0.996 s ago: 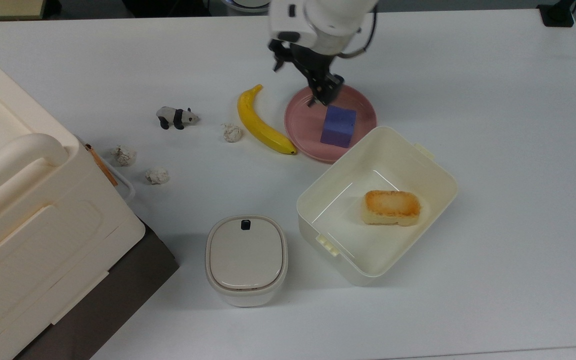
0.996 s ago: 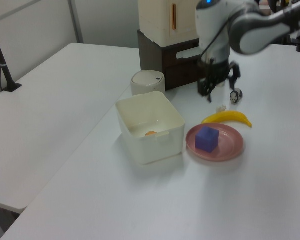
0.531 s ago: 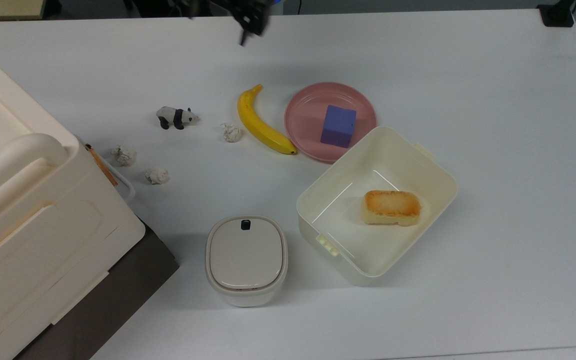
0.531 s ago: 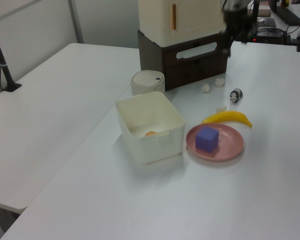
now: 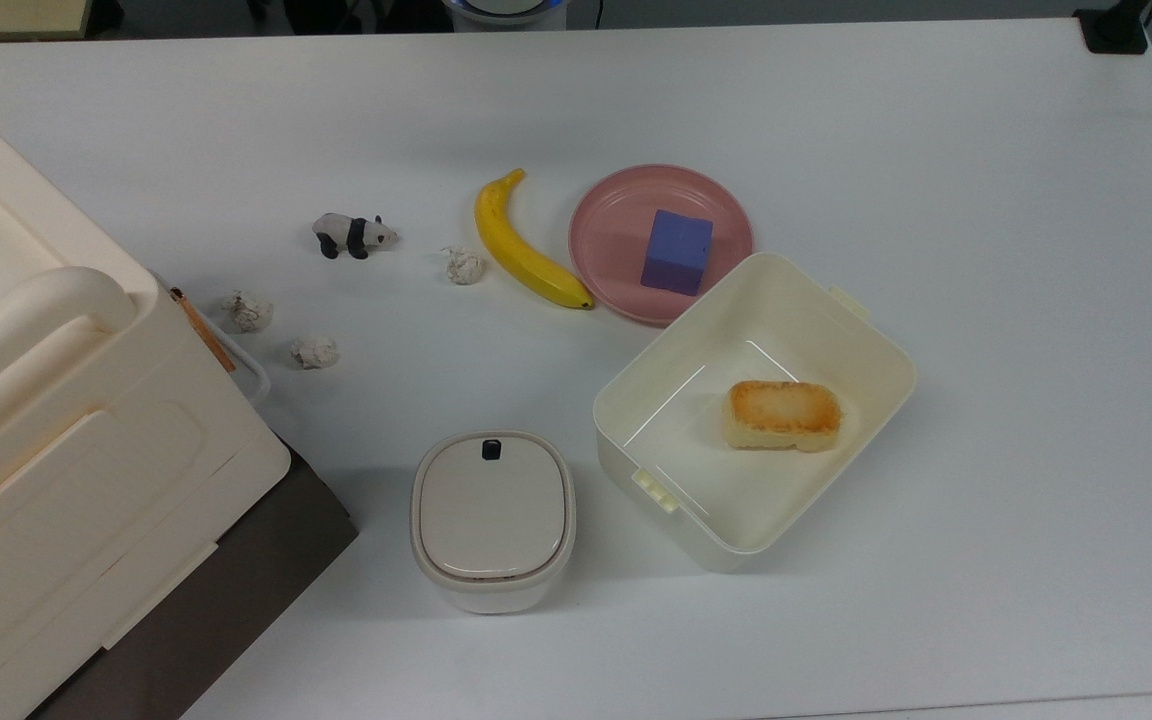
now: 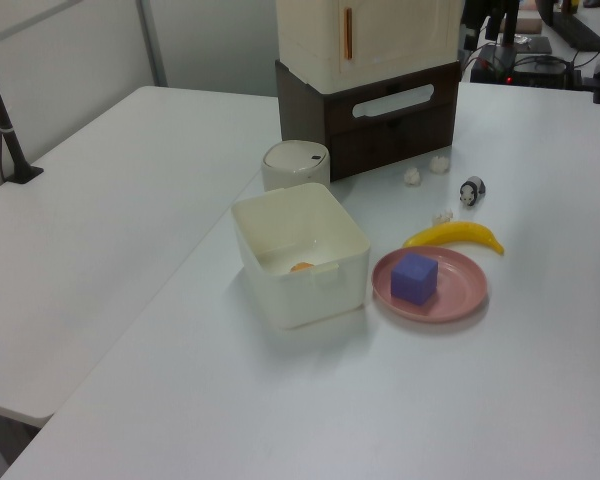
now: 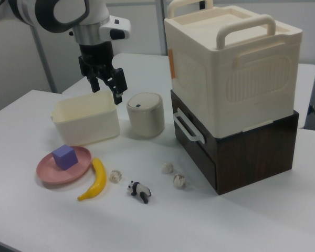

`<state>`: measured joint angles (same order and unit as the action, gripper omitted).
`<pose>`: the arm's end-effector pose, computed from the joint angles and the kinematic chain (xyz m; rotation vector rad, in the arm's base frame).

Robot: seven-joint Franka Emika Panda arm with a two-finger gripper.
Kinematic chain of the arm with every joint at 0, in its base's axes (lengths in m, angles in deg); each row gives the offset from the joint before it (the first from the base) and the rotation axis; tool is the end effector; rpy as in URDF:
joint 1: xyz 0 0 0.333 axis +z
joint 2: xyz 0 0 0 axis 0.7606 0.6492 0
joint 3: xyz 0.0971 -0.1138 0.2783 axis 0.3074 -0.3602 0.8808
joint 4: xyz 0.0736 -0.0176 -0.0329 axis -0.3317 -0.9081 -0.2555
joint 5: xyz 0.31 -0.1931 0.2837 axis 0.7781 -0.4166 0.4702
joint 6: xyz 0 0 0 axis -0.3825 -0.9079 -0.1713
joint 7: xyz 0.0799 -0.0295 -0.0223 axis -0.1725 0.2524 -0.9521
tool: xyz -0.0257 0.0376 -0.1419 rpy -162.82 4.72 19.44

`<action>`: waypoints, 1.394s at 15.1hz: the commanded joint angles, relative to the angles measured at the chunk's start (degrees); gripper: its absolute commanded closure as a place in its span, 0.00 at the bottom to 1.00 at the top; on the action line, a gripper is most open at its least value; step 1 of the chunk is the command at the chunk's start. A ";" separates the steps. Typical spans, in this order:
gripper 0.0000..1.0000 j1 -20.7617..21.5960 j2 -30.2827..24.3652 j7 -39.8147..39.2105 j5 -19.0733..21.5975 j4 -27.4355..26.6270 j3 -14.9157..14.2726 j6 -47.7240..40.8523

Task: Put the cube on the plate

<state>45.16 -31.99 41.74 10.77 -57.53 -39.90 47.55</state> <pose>0.6048 -0.1132 0.5909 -3.0276 0.3519 -0.1132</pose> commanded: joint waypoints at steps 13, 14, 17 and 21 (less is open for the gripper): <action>0.00 8.58 3.29 4.86 1.37 5.39 -9.11 -1.17; 0.00 8.58 3.02 4.78 1.46 5.39 -9.37 -1.35; 0.00 8.84 3.02 3.99 3.29 4.96 -10.17 -1.62; 0.00 8.93 2.67 4.77 4.09 3.90 -9.20 -0.38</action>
<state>52.71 -29.12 45.38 13.75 -53.61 -48.46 47.53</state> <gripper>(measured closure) 0.000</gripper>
